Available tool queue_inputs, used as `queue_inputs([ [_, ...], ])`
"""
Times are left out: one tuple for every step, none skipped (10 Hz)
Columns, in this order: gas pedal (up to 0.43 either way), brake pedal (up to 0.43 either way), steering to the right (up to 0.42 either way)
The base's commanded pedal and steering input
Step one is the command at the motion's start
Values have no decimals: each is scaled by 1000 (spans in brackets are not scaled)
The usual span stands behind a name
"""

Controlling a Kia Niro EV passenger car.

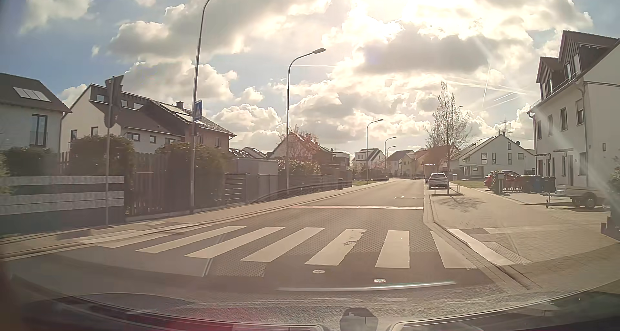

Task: Follow the waypoints while adhering to traffic rules and regulations

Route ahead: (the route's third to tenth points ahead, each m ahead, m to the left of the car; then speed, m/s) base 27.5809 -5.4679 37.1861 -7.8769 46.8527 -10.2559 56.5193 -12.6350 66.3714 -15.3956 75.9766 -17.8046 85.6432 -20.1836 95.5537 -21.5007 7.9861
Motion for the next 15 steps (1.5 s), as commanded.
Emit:
queue_inputs([
  [220,0,105],
  [220,0,101],
  [220,0,95],
  [220,0,87],
  [220,0,82],
  [220,0,77],
  [220,0,71],
  [220,0,65],
  [220,0,58],
  [220,0,54],
  [220,0,48],
  [220,0,43],
  [220,0,40],
  [220,0,36],
  [220,0,28],
])
